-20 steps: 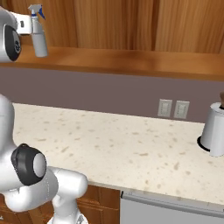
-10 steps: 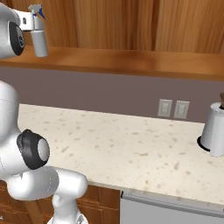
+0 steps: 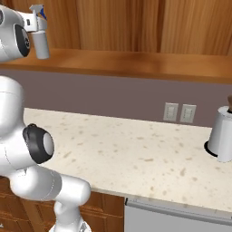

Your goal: Move the cutting board and knife to the sink. Then move spray from the cabinet to the counter.

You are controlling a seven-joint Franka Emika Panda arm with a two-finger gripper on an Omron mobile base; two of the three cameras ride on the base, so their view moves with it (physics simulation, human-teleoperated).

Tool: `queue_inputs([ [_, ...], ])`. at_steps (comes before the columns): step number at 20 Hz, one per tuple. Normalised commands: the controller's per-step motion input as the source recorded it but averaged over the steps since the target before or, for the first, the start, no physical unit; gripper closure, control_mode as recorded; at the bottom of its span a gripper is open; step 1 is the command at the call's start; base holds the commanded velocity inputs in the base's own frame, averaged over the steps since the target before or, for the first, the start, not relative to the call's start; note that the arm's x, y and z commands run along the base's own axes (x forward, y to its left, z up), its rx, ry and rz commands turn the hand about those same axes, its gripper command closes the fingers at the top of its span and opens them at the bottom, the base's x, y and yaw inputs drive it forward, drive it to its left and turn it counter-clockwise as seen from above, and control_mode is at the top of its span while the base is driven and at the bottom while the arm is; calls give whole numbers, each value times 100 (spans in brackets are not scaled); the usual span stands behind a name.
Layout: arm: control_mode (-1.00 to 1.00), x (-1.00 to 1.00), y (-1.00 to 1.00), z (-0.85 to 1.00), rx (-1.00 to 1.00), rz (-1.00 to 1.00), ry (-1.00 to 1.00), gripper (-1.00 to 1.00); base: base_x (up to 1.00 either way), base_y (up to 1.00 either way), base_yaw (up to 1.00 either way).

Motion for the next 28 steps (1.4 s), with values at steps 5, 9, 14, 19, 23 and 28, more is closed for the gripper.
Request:
queue_inputs([
  [5, -100, 35, 16, -8, -3, 0, 0, -100, 0, 0, 0],
  [9, -100, 32, 12, -8, -2, 0, 0, -100, 0, 0, 0],
  [14, -100, 34, 5, -5, -1, 0, 0, -100, 0, 0, 0],
  [19, -100, 33, 2, -5, 0, 0, 0, -100, 0, 0, 0],
  [23, -100, 18, 7, -4, 0, 0, 0, -100, 0, 0, 0],
  [28, -100, 13, 9, -3, 0, 0, 0, -100, 0, 0, 0],
])
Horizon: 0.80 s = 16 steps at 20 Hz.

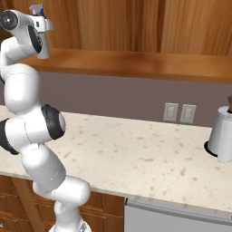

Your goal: Move the cutting board and knife to the sink. Then move spray from the cabinet to the counter.

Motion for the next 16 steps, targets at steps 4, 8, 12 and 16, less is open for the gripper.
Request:
queue_inputs([
  [4, -100, 8, 11, -6, 0, 0, 0, -100, 0, 0, 0],
  [8, -100, 8, 9, -10, 0, 0, 1, -100, 0, 0, 0],
  [12, -100, 10, 5, -11, 0, 0, 1, -100, 0, 0, 0],
  [16, -100, 14, 0, -10, 0, 0, 2, -100, 0, 0, 0],
])
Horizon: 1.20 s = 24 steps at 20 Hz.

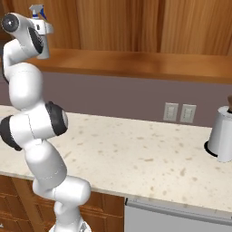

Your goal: Move the cutting board and knife to the sink. Then move spray from the cabinet to the counter.

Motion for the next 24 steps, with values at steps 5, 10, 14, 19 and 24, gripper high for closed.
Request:
queue_inputs([
  [5, -100, 15, 0, -9, 0, 0, 2, -100, 0, 0, 0],
  [10, -100, 11, 0, -9, 0, 0, 3, 100, 0, 0, 0],
  [14, -100, 4, 3, -11, 0, 0, 2, 100, 0, 0, 0],
  [19, -100, 0, 0, -2, 0, 0, 0, 100, 0, 0, 0],
  [24, -100, 0, 0, 0, 0, 0, 0, 100, 0, 0, 0],
])
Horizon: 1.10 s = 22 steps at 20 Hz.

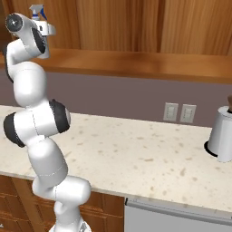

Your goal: Move the cutting board and knife to the sink. Then move spray from the cabinet to the counter.

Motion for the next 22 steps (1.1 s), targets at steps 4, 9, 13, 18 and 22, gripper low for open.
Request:
queue_inputs([
  [4, -100, 0, 0, -9, 0, 0, 0, 100, 0, 0, 0],
  [9, -100, -26, 0, -22, 0, 0, -1, 100, 0, 0, 0],
  [13, -100, -88, -2, -41, 0, 2, -7, 100, 0, 0, 0],
  [18, -100, -100, -15, -10, 0, 9, -6, 100, 0, 0, 0],
  [22, -100, -100, -38, 0, 0, 13, -3, 100, 0, 0, 0],
])
